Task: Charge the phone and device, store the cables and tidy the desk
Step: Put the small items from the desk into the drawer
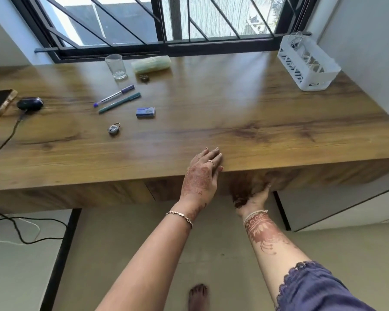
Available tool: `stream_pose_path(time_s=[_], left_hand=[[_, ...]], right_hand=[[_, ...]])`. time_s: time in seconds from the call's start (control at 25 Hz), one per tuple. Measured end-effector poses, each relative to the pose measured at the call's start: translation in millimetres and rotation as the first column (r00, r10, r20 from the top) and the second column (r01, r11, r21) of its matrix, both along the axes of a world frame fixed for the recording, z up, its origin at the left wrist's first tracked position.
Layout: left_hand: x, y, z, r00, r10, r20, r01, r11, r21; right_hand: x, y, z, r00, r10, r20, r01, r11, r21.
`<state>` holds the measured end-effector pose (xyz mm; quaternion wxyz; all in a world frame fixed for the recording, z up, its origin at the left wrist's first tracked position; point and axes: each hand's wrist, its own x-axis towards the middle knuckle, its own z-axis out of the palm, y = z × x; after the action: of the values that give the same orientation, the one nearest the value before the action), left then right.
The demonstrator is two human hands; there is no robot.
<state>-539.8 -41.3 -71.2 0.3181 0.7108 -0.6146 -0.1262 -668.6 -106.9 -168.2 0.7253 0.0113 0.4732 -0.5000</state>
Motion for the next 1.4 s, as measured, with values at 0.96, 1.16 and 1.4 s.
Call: stream_pose_path(time_s=[0.96,1.16,1.4], left_hand=[[-38,88,8,0.997,0.03,-0.069,-0.01,0.96,0.279],[-42,103,11,0.994,0.078,-0.071,-0.037,0.89,0.454],[-54,126,10,0.996,0.07,-0.052,-0.033,0.853,0.522]], right_hand=[[-62,122,50,0.768,-0.143,-0.624,0.17,0.985,-0.016],[-77,131,79,0.253,-0.095,-0.963,-0.148,0.98,-0.135],[-76,147,87,-0.445,-0.199,-0.873,-0.64,0.753,0.154]])
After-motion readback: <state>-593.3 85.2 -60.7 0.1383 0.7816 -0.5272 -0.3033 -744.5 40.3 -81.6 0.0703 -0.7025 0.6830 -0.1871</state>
